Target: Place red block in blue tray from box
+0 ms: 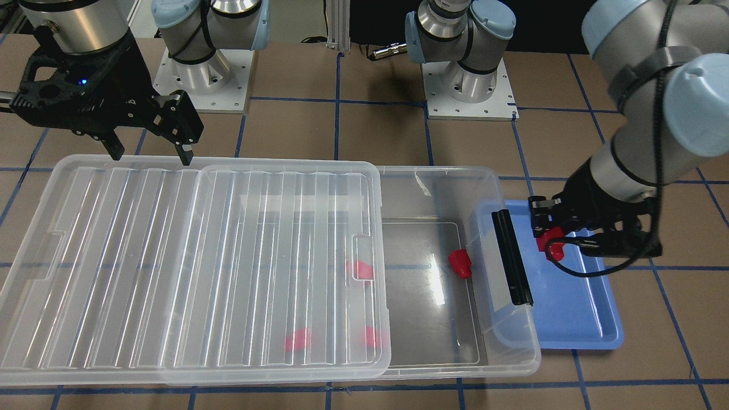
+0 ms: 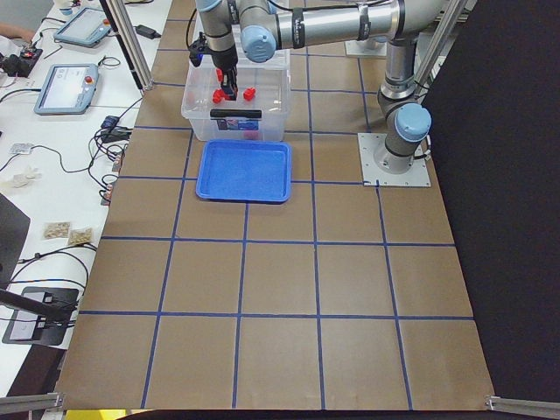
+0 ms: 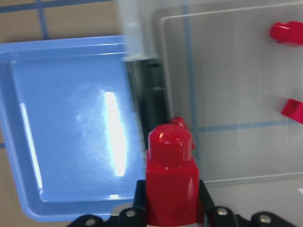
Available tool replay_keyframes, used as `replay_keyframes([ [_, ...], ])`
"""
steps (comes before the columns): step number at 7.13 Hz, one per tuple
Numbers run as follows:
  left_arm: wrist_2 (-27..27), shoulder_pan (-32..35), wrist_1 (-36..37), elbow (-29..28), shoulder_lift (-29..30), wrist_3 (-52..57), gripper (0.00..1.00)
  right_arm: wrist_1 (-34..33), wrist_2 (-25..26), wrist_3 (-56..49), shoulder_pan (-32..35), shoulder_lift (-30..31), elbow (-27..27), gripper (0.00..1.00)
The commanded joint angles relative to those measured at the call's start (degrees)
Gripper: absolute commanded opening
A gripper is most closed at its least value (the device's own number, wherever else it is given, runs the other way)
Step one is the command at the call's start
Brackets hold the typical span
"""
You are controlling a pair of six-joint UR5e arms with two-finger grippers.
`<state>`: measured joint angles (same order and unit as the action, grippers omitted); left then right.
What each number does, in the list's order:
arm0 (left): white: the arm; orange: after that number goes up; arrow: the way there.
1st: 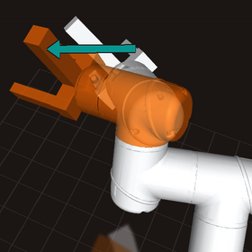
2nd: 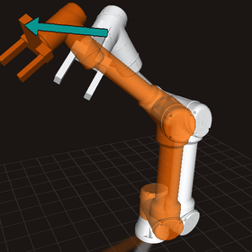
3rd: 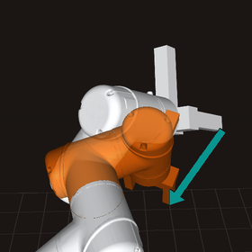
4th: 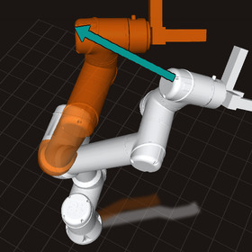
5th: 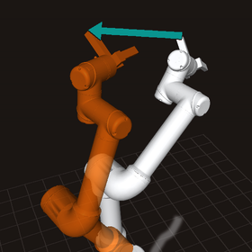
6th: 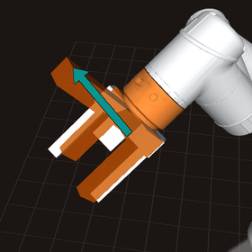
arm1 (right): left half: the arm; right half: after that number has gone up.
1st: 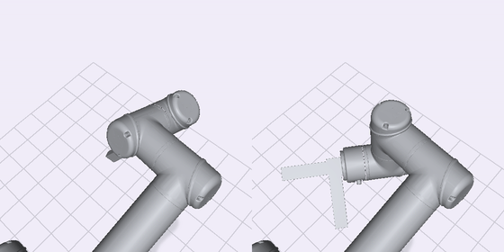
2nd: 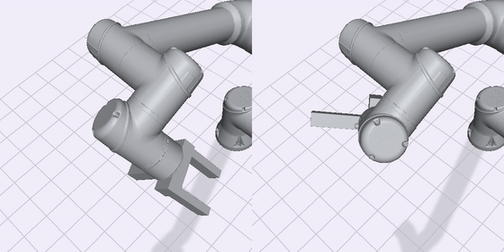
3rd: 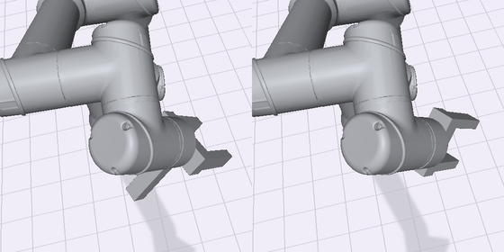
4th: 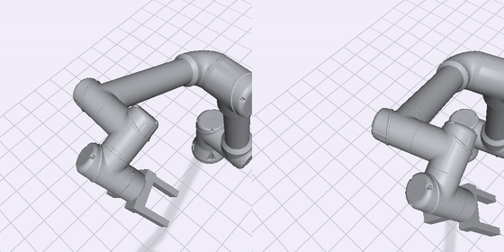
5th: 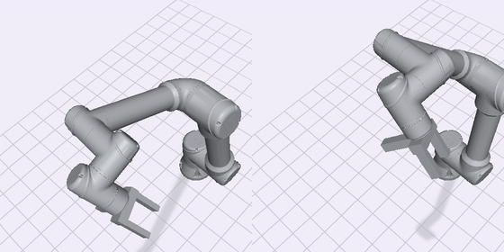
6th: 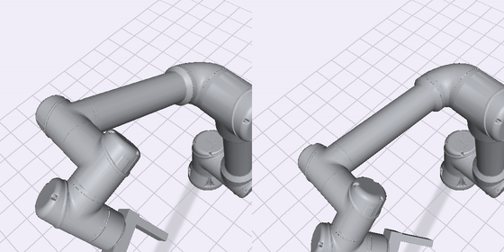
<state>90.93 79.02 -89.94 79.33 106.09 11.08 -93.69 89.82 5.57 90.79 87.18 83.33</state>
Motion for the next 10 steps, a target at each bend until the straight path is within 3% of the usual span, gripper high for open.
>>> replay_keyframes([
  [1, 0.3, -7.1, 0.55, 0.65, 1.66, 5.07, 0.0, 0.0, 0.0, -0.12, 0.0, 0.0, 0.08, 1.0],
  [2, 0.04, -8.61, 0.73, 3.0, 2.97, 5.96, 0.0, -0.18, -0.09, -0.64, -0.09, -0.08, 0.08, 1.0],
  [3, 0.21, -9.14, 7.17, 6.94, 4.29, 6.32, 0.0, -1.14, 0.09, -4.57, -1.48, -0.52, 0.08, 1.0],
  [6, 0.21, -9.24, 18.71, 15.13, 7.37, 8.77, 0.0, -1.06, 1.41, -25.52, -18.66, -1.31, 0.34, 1.0],
  [8, 2.05, -10.11, 21.37, 16.03, 9.92, 10.36, 0.0, -1.84, 5.86, -31.11, -25.54, -6.56, 0.34, 1.0],
  [10, 2.06, -11.69, 21.65, 16.03, 11.86, 11.15, 0.0, -10.33, 6.5, -37.54, -29.26, -14.63, 0.34, 1.0],
])
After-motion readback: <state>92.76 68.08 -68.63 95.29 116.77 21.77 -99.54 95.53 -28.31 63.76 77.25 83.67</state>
